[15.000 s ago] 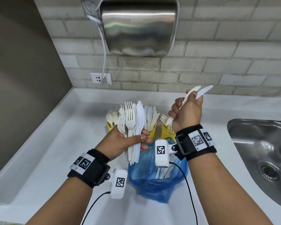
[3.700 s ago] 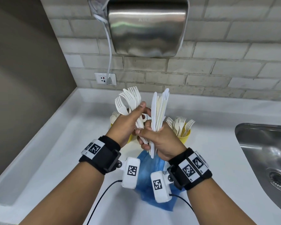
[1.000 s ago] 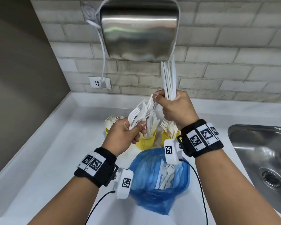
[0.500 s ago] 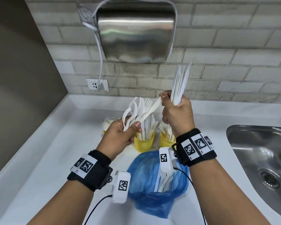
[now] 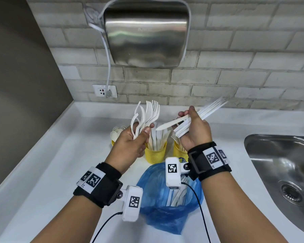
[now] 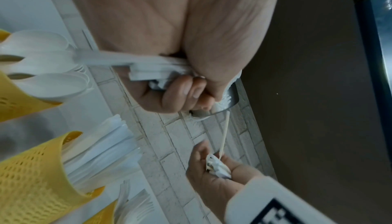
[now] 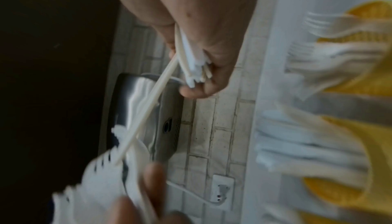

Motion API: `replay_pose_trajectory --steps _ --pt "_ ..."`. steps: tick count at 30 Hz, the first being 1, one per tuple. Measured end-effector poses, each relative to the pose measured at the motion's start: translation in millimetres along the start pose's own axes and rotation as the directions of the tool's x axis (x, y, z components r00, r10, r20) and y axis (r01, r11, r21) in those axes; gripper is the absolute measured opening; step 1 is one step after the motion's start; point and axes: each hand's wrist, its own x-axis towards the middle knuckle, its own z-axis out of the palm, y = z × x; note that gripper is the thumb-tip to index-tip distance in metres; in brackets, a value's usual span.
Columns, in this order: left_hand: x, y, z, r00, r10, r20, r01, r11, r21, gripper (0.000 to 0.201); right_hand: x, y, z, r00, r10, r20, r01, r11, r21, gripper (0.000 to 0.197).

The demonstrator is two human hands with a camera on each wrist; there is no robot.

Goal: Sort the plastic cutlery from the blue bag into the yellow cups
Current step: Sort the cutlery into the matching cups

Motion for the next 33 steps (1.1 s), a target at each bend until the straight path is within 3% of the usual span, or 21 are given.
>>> replay_pose_trajectory --steps 3,5,7,10,13,15,16,20,24,28,30,33 --pt "-0.4 -0.4 -1.3 0.999 -0.023 0.036 0.023 1.0 0.004 0.017 3.9 -5.7 -5.2 0.994 0.112 -0.008 -0.11 0.985 0.13 0.033" --pt "-1.8 1.3 -0.7 0.997 0.001 0.081 -0.003 1.0 0.028 0.014 0.1 -9.8 -0.2 0.998 0.057 -0.01 -0.055 0.992 0.11 0.033" --pt "-2.8 1.7 -0.2 0.993 0.04 0.114 -0.049 0.996 0.078 0.017 -3.6 -14.6 5.9 0.997 -0.075 0.015 0.075 0.996 -0.037 0.03" --pt "-3.5 4.5 0.2 0.993 0.063 0.102 -0.08 0.983 0.167 0.016 -10.1 -18.6 16.4 0.964 -0.197 0.178 0.247 0.912 -0.327 0.026" --pt "-3.1 4.8 0.0 0.994 0.071 0.083 -0.091 0.959 0.27 0.031 -18.5 -17.5 23.0 0.936 -0.112 0.333 0.264 0.849 -0.457 0.027" --pt "-3.7 6.3 1.0 0.991 0.095 0.092 -0.122 0.924 0.362 0.017 -23.1 -12.9 25.4 0.917 -0.058 0.394 0.277 0.804 -0.527 0.029" --pt "-3.2 6.9 1.9 0.99 0.1 0.098 -0.132 0.906 0.403 0.009 -23.5 -9.5 26.0 0.905 -0.057 0.42 0.307 0.773 -0.555 0.029" --pt "1.7 6.5 4.0 0.993 0.092 0.079 -0.119 0.866 0.485 0.019 -21.7 4.6 29.6 0.839 -0.134 0.527 0.5 0.571 -0.652 0.024" --pt "4.4 2.4 3.2 0.989 0.136 0.056 -0.146 0.865 0.479 0.012 -26.6 7.2 31.0 0.824 -0.187 0.534 0.56 0.409 -0.721 0.033" --pt "7.1 1.4 3.7 0.993 0.117 0.004 -0.102 0.843 0.529 0.029 -36.2 9.9 33.9 0.771 -0.168 0.614 0.632 0.089 -0.77 0.047" --pt "7.2 1.2 4.8 0.992 0.124 -0.009 -0.101 0.841 0.532 0.03 -37.5 14.3 37.6 0.765 -0.2 0.612 0.635 0.078 -0.769 0.037" --pt "4.9 4.5 7.7 0.99 0.139 0.031 -0.138 0.875 0.465 0.041 -39.5 19.2 40.5 0.737 -0.274 0.618 0.666 0.137 -0.733 0.022"
